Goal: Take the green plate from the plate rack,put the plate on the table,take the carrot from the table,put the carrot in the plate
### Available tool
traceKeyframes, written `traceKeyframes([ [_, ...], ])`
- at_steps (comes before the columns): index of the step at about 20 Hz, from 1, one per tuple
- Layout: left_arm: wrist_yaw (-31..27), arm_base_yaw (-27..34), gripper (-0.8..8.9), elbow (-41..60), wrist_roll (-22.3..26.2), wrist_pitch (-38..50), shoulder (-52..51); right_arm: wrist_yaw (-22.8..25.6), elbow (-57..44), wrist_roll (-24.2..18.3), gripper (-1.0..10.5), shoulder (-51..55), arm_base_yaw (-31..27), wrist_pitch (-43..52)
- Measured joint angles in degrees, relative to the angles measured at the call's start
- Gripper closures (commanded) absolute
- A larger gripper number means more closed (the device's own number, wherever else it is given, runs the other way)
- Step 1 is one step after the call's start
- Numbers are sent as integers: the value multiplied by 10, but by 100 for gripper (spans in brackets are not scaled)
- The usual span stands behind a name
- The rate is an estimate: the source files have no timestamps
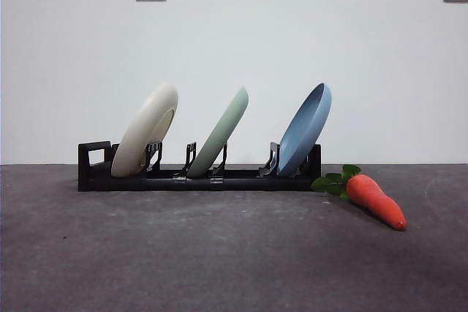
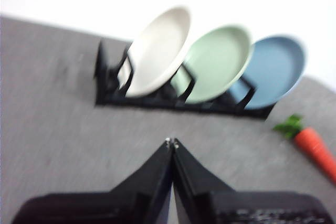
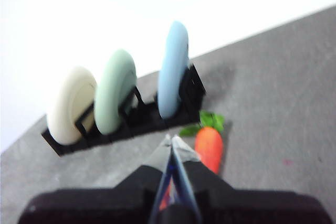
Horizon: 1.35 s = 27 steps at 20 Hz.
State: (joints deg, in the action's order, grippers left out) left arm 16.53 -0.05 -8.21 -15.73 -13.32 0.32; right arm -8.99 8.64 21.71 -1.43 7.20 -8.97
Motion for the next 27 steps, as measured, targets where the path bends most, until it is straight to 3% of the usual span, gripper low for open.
traceKeyframes([
  [9,47,0,820,-125,-7,-77,38,-46,139,-17,958,-83,0,-100],
  [16,132,0,820,-229,8,-160,114,-96,277,-104,958,-176,0,-254],
  [21,182,0,820,-300,56,-241,165,-147,366,-177,958,-236,0,-339],
  [27,214,0,821,-367,125,-344,212,-207,433,-233,958,-292,0,-427],
])
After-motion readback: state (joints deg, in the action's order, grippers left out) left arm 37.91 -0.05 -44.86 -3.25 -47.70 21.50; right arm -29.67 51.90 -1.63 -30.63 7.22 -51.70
